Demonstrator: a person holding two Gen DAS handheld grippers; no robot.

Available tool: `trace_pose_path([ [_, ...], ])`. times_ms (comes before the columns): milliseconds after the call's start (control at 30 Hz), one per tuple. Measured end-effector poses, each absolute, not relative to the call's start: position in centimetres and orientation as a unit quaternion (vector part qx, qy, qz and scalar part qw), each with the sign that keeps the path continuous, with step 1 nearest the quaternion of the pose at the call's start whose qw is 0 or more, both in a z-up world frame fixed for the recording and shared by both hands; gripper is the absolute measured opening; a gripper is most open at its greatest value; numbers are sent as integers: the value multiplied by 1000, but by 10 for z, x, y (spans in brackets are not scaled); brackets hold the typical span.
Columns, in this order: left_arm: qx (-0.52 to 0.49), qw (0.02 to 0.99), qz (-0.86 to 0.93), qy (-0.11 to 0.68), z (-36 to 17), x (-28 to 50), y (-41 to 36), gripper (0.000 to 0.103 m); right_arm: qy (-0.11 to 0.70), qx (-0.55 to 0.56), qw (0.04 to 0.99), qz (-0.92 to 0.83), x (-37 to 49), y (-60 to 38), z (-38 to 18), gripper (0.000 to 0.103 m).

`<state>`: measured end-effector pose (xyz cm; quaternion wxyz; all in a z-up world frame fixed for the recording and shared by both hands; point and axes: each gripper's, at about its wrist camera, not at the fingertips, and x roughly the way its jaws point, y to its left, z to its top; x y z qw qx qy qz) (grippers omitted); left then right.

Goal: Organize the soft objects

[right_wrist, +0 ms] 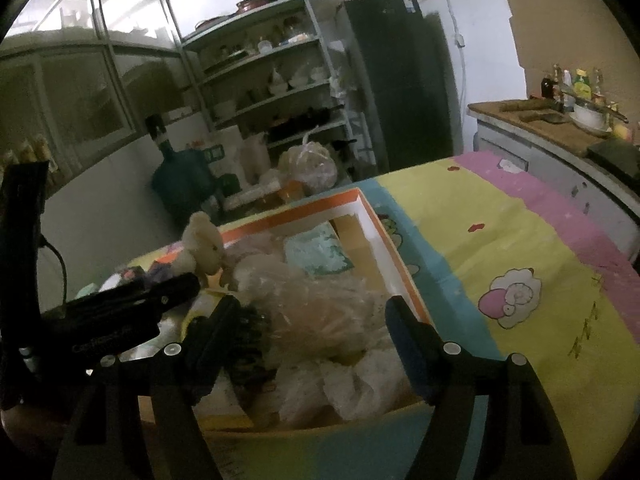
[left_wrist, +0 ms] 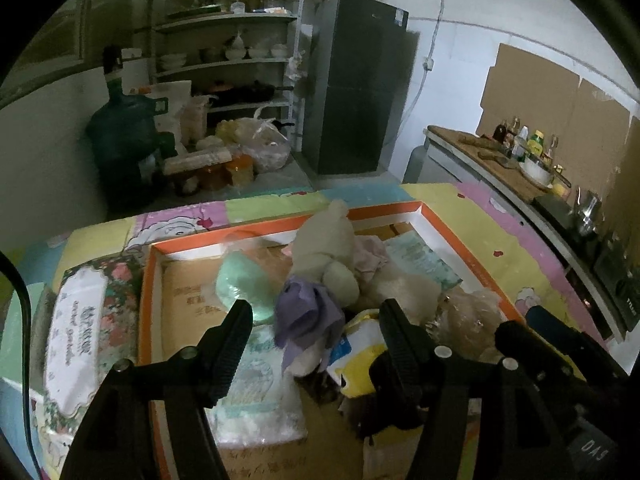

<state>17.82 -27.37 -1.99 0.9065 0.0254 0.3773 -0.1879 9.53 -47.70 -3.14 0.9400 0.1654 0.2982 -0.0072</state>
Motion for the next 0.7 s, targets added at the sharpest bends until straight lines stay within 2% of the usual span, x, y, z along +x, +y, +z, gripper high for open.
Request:
trace_pose_path([
  [700, 41, 938, -123, 320, -4, 108, -237, 65, 289, 87, 950, -81, 50, -431, -16, 76],
])
